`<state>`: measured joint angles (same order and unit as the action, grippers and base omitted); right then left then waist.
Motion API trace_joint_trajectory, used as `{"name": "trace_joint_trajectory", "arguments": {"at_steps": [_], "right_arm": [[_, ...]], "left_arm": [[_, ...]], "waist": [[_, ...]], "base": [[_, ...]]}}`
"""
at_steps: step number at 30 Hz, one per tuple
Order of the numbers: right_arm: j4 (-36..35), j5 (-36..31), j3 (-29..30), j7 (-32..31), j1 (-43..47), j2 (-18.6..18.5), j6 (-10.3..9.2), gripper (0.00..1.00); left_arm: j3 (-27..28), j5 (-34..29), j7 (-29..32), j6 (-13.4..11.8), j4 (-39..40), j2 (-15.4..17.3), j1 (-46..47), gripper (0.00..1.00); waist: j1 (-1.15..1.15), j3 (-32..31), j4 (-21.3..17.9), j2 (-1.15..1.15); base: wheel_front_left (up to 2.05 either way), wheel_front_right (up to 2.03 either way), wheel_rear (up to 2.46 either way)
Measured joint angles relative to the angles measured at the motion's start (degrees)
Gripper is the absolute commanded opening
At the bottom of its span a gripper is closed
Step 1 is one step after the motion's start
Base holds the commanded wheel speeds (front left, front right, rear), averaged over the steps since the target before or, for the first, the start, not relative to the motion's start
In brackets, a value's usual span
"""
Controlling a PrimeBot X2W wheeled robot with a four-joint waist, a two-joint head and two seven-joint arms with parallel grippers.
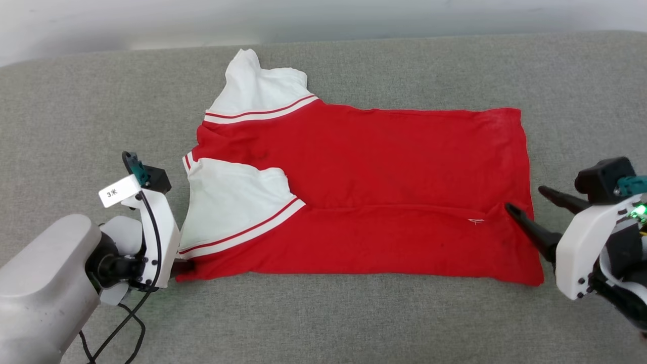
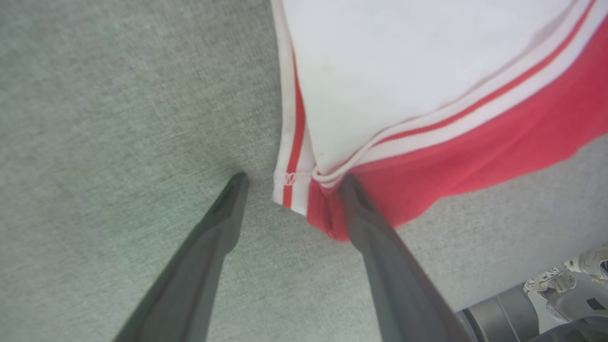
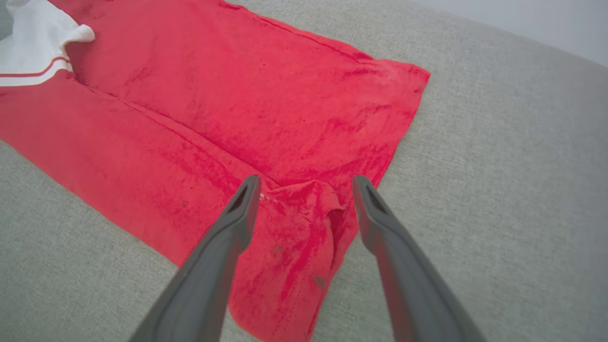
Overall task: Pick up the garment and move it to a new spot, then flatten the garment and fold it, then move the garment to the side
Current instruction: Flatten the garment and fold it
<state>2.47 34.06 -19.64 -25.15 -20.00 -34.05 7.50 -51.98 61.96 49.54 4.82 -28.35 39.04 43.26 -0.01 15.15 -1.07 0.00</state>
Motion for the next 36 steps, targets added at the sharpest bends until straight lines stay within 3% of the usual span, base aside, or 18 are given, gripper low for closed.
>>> {"name": "trace_joint_trajectory", "arguments": {"at_steps": [1,3,4,5,6,7,9,14,20,26,31,32,33,34,36], "right_arm": [[0.0,0.2,0.0,-0.4,-0.5,-0.4,0.00,1.00],[-0.2,0.8,-0.1,-2.2,-1.7,-2.1,0.01,1.00],[-1.1,2.7,-0.9,-8.5,-5.2,-6.6,0.00,1.00],[-1.1,2.7,-0.9,-8.5,-5.2,-6.6,0.00,1.00],[-1.5,4.6,-2.1,-14.3,-6.4,-8.9,0.00,1.00],[-1.5,4.6,-2.1,-14.3,-6.4,-8.9,0.00,1.00],[-2.0,8.3,-4.3,-25.5,-8.4,-12.6,0.00,1.00],[0.2,11.2,-5.5,-33.3,-9.1,-12.2,0.00,1.00],[4.3,11.1,-5.9,-34.3,-8.6,-8.4,0.00,1.00],[10.4,10.2,-8.0,-30.5,-6.6,-2.8,0.00,1.00],[13.1,10.5,-10.4,-27.3,-6.5,-2.5,-0.11,1.00],[13.4,10.7,-10.8,-26.5,-6.6,-2.6,-0.11,0.44],[13.6,10.9,-11.3,-25.4,-6.8,-2.8,-0.10,0.16],[13.9,11.0,-11.7,-24.4,-7.0,-2.9,-0.10,0.00],[14.0,11.7,-12.4,-22.4,-7.7,-3.7,-0.09,0.00]], "left_arm": [[-0.1,0.0,-0.3,0.3,-0.3,0.0,0.0,0.00],[-0.2,0.0,-1.2,0.8,-0.5,-0.3,-0.2,0.00],[-0.4,-0.1,-2.8,1.5,0.5,0.0,-0.5,0.00],[-0.4,-0.1,-2.8,1.5,0.5,0.0,-0.5,0.00],[-0.3,0.1,-3.5,1.8,1.5,0.5,-0.6,0.00],[-0.3,0.1,-3.5,1.8,1.5,0.5,-0.6,0.00],[-0.1,0.2,-4.4,2.0,4.2,2.0,-0.7,0.00],[0.2,0.2,-5.0,1.9,7.0,2.8,-0.8,0.00],[0.2,-0.3,-5.4,1.2,9.3,2.9,-0.8,0.00],[0.2,-0.8,-5.5,0.7,10.8,2.7,-0.4,0.00],[0.1,-1.0,-5.6,0.7,11.1,2.5,-0.4,0.00],[0.0,-1.0,-5.7,0.7,11.1,2.5,-0.4,0.00],[0.0,-1.0,-5.8,0.7,11.0,2.6,-0.5,0.00],[0.0,-0.9,-5.9,0.7,11.0,2.7,-0.6,0.00],[0.1,-0.6,-6.3,0.7,11.1,3.0,-0.9,0.00]], "waist": [[0.00,-0.2,0.1,0.00],[0.00,-0.8,0.2,0.00],[0.00,-2.1,0.6,0.00],[0.00,-2.1,0.6,0.00],[0.00,-2.8,0.7,0.00],[0.00,-2.8,0.7,0.00],[0.00,-3.7,1.3,0.00],[0.01,-3.2,2.0,0.00],[0.01,-1.7,2.9,0.00],[0.01,0.5,3.8,0.00],[0.01,1.3,4.1,0.00],[0.01,1.3,4.0,0.00],[0.01,1.1,3.9,0.00],[0.01,0.9,3.8,0.00],[0.01,0.3,3.6,0.00]], "base": [[0.00,0.00,0.00],[0.00,0.00,0.00],[0.00,0.00,0.00],[0.00,0.00,0.00],[0.00,0.00,0.00],[0.00,0.00,0.00],[0.00,0.00,0.00],[0.00,0.00,0.00],[0.00,0.00,0.00],[0.00,0.00,0.00],[0.00,0.00,0.00],[0.00,0.00,0.00],[0.00,0.00,0.00],[0.00,0.00,0.00],[0.00,0.00,0.00]]}}
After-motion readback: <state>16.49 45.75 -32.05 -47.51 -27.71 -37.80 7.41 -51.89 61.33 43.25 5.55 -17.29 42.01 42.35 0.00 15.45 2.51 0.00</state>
